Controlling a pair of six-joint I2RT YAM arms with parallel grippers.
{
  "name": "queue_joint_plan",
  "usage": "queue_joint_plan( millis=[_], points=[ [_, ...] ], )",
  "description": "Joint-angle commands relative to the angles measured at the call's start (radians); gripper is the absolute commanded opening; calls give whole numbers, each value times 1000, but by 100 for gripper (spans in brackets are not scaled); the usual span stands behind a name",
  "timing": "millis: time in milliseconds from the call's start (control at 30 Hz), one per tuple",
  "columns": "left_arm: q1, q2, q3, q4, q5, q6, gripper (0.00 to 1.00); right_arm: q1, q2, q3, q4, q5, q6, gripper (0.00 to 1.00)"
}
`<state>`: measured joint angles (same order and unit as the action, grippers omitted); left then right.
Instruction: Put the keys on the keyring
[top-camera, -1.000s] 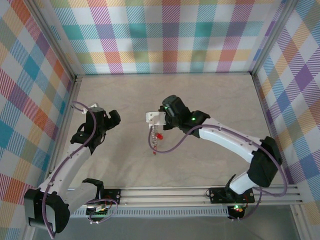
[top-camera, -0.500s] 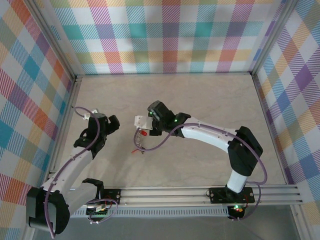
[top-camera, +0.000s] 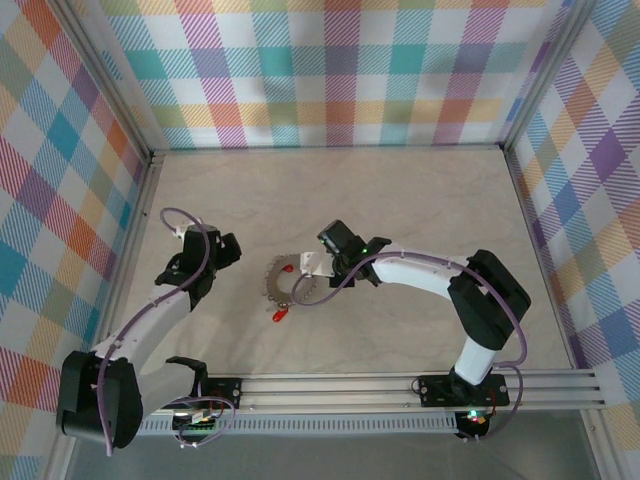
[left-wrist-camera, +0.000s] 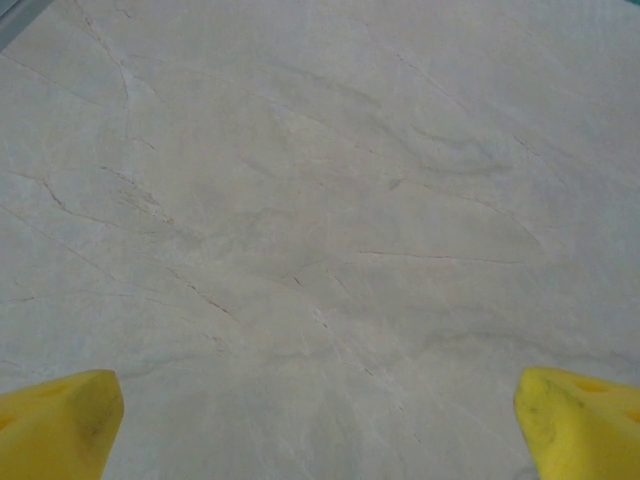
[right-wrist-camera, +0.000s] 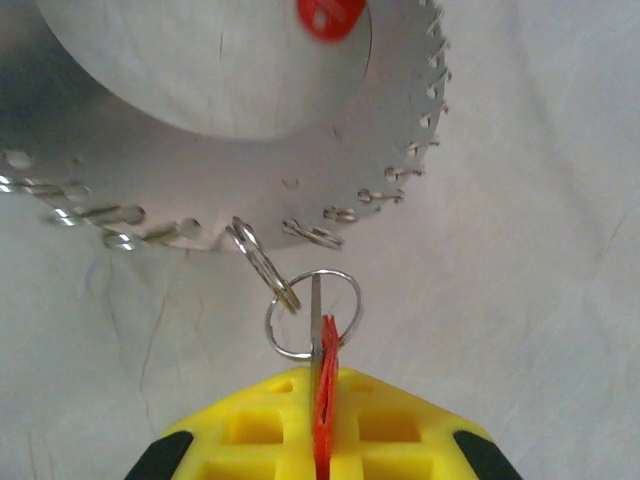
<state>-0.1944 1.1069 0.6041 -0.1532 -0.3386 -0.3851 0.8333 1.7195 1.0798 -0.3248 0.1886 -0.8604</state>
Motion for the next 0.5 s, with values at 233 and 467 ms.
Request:
queue_joint_plan(
  millis=[233, 467],
  points=[
    [7, 27, 1, 89, -105, 77, 100, -60, 11, -86, -68, 94, -30, 3],
    [5, 31, -37, 210, -158, 188, 100, -89, 63, -78, -130, 154, 36, 8]
  ],
)
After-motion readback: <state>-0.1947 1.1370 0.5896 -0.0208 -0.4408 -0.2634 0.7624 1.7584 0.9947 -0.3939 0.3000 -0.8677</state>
